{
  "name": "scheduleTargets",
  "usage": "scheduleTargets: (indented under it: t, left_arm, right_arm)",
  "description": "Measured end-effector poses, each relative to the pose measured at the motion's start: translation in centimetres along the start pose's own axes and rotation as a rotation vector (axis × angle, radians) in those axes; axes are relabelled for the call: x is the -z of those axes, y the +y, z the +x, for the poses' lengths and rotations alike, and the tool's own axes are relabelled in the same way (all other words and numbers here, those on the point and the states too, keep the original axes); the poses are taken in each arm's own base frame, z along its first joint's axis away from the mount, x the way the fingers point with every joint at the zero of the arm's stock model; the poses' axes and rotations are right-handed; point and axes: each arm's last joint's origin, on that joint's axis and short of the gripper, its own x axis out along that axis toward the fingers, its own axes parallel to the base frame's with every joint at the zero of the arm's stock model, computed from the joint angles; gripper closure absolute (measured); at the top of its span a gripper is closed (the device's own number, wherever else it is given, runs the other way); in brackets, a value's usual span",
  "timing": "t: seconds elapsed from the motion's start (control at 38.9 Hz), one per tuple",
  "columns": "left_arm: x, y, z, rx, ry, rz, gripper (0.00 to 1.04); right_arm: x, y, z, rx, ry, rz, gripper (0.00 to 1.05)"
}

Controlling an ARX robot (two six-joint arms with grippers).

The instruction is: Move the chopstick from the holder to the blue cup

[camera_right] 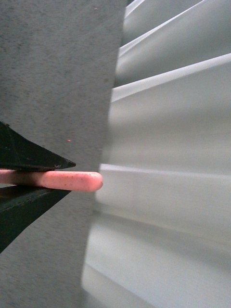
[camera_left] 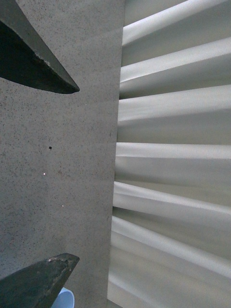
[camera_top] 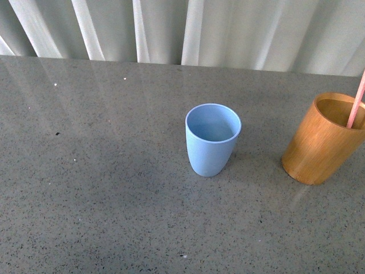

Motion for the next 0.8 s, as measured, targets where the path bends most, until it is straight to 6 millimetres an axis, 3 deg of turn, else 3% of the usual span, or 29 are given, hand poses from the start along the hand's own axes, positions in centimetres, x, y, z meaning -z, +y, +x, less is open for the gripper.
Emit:
scheduleTargets:
  t: [0.28, 0.44, 0.59, 0.8]
  left_arm:
    - [0.0, 0.0, 0.0, 0.0, 0.0, 0.0, 0.07]
    - [0.0, 0.0, 0.0, 0.0, 0.0, 0.0, 0.07]
    - [0.0, 0.0, 0.0, 0.0, 0.0, 0.0, 0.07]
    - [0.0, 0.0, 0.0, 0.0, 0.0, 0.0, 0.07]
  right_arm:
    - [-8.6, 3.0, -3.9, -0.064, -0.331, -0.072, 1.02]
    - [-11.3, 5.5, -5.8, -0.152, -0.402, -0.053, 1.02]
    - [-10.9, 8.2, -6.2, -0.25, -0.389, -0.027, 1.02]
    - [-7.5, 10.9, -3.9, -0.322, -0.288, -0.004, 1.02]
